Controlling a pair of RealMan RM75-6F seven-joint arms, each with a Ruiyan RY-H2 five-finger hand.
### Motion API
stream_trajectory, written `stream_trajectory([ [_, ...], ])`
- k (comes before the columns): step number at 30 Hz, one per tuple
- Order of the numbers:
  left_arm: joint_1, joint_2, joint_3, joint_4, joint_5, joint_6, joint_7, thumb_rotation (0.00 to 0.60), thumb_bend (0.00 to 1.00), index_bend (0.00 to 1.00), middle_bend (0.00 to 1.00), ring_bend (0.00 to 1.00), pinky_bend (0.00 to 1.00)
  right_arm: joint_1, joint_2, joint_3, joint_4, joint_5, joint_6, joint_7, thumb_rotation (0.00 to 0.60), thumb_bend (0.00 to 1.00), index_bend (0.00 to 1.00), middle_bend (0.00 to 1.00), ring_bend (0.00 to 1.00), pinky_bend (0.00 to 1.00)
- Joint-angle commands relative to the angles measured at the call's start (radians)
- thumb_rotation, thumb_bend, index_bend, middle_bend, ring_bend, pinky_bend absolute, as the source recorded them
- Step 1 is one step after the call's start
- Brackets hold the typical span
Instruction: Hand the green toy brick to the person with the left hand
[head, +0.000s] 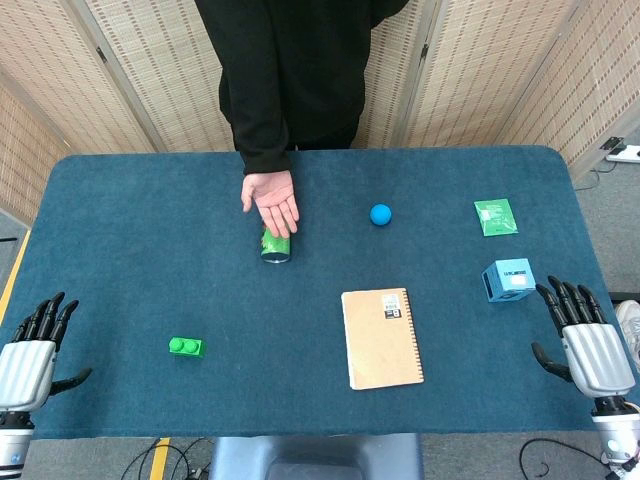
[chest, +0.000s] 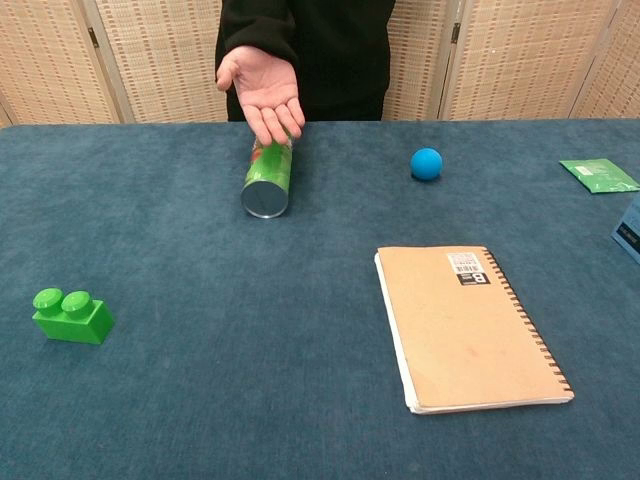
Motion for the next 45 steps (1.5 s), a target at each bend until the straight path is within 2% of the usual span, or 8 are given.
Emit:
stream_trajectory([
  [1, -0.009, -0.005, 0.002, 0.018, 0.018, -0.005, -0.014, 0.6, 0.18, 0.12, 0.0, 0.0, 0.19, 0.002, -0.001, 0.0, -0.001, 0.002, -0.005, -0.002, 0.6, 0.26, 0.0, 0.0, 0.0, 0.0],
  [7, -0.037, 0.002, 0.032, 0.022, 0.054, -0.068, -0.117, 0.6, 0.18, 0.16, 0.0, 0.0, 0.19, -0.001, 0.01, 0.001, -0.006, 0.0, 0.003, 0.021, 0.6, 0.26, 0.0, 0.0, 0.0, 0.0],
  [16, -0.096, -0.011, 0.059, -0.055, 0.087, -0.17, -0.058, 0.6, 0.18, 0.27, 0.02, 0.0, 0.19, -0.02, 0.036, -0.029, -0.008, -0.096, 0.066, 0.093, 0.6, 0.26, 0.0, 0.0, 0.0, 0.0],
  [22, -0.135, -0.099, 0.03, -0.054, 0.031, -0.226, 0.024, 0.6, 0.18, 0.32, 0.13, 0.03, 0.19, -0.019, 0.048, -0.053, 0.005, -0.14, 0.067, 0.125, 0.6, 0.26, 0.0, 0.0, 0.0, 0.0],
  [28, -0.185, -0.179, -0.014, -0.033, -0.04, -0.28, 0.104, 0.6, 0.18, 0.33, 0.14, 0.03, 0.19, -0.022, 0.06, -0.067, 0.011, -0.177, 0.086, 0.158, 0.6, 0.26, 0.0, 0.0, 0.0, 0.0],
  [35, -0.247, -0.24, -0.037, 0.026, -0.096, -0.362, 0.094, 0.6, 0.23, 0.38, 0.21, 0.09, 0.2, -0.026, 0.064, -0.075, 0.019, -0.196, 0.102, 0.172, 0.6, 0.26, 0.0, 0.0, 0.0, 0.0],
  [45, -0.257, -0.272, -0.03, 0.12, -0.1, -0.36, -0.002, 0.6, 0.23, 0.46, 0.3, 0.16, 0.26, -0.036, 0.059, -0.071, 0.026, -0.2, 0.132, 0.175, 0.6, 0.26, 0.0, 0.0, 0.0, 0.0],
])
